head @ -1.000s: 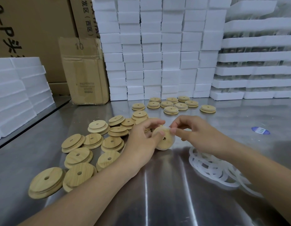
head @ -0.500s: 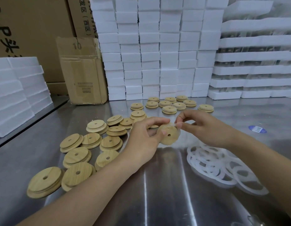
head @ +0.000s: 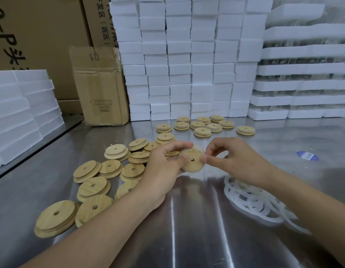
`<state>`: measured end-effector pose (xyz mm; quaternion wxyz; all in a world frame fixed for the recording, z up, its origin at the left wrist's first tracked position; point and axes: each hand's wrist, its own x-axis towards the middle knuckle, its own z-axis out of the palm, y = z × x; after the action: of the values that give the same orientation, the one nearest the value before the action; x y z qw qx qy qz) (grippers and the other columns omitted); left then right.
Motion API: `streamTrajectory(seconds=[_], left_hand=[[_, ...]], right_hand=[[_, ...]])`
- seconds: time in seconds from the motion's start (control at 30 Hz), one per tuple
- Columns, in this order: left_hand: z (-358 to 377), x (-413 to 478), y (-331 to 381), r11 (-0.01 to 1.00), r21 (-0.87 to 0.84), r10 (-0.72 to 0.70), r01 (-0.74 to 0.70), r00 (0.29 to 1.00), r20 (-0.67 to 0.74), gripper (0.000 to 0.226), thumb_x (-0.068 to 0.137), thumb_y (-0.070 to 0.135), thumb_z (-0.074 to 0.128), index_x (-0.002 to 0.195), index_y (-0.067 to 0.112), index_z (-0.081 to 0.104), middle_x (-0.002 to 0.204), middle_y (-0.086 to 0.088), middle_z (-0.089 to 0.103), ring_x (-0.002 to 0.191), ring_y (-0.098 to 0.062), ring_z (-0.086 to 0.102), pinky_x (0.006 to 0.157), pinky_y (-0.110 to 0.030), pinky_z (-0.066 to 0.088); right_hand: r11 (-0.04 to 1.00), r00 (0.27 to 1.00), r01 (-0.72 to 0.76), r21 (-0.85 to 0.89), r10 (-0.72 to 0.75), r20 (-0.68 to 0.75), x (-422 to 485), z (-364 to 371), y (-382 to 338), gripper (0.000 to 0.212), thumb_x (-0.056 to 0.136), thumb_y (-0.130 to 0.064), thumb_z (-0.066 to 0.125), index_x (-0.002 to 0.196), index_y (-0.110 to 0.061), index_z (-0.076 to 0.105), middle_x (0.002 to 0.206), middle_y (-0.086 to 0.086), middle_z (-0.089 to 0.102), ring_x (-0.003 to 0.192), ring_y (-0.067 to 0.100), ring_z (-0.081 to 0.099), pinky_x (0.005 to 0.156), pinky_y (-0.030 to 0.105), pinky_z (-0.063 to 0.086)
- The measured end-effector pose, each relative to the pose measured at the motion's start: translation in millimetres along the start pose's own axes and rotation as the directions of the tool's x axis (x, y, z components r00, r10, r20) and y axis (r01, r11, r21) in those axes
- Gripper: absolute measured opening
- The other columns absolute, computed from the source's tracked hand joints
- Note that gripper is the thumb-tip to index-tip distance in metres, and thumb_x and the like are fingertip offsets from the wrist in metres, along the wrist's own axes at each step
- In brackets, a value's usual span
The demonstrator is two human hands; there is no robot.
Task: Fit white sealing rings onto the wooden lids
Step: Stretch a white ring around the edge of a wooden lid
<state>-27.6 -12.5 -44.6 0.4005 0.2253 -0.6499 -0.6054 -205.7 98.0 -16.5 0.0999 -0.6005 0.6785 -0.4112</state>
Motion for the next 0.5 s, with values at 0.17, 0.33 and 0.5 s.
streamTrajectory(seconds=[0.17,0.33,0.5], left_hand=[[-0.2,0.9,1.6,0.999,-0.034,0.002,-0.001,1.000,0.026,0.030,0.101,-0.006,0.064,0.105,0.019,0.080,0.096,0.011,0.080,0.092,-0.014,0.080,0.075,-0.029,0.064],[2.0,2.3,5.7,0.998,-0.065,-0.004,0.008,0.999,0.052,0.028,0.101,-0.006,0.064,0.109,0.016,0.079,0.099,0.008,0.079,0.096,-0.019,0.079,0.081,-0.036,0.066],[1.4,-0.8,5.1,0.998,-0.058,-0.007,0.010,0.998,0.055,0.034,0.102,-0.006,0.063,0.113,0.020,0.080,0.100,0.011,0.078,0.095,-0.015,0.078,0.081,-0.034,0.065]], right_hand=[[0.983,1.000,-0.008,0.184,0.008,0.005,1.6,-1.4,-0.4,0.014,0.092,-0.021,0.080,0.082,-0.016,0.073,0.087,-0.006,0.076,0.092,0.007,0.071,0.082,0.012,0.049],[0.936,0.995,-0.088,0.341,0.099,-0.015,2.0,-12.9,0.1,0.014,0.093,-0.023,0.079,0.088,-0.012,0.074,0.100,0.000,0.079,0.090,0.008,0.069,0.090,0.031,0.045],[0.937,0.987,-0.155,0.312,0.160,0.011,2.1,-16.5,1.3,0.016,0.094,-0.035,0.076,0.091,-0.020,0.078,0.103,-0.001,0.079,0.099,0.008,0.072,0.096,0.037,0.052]])
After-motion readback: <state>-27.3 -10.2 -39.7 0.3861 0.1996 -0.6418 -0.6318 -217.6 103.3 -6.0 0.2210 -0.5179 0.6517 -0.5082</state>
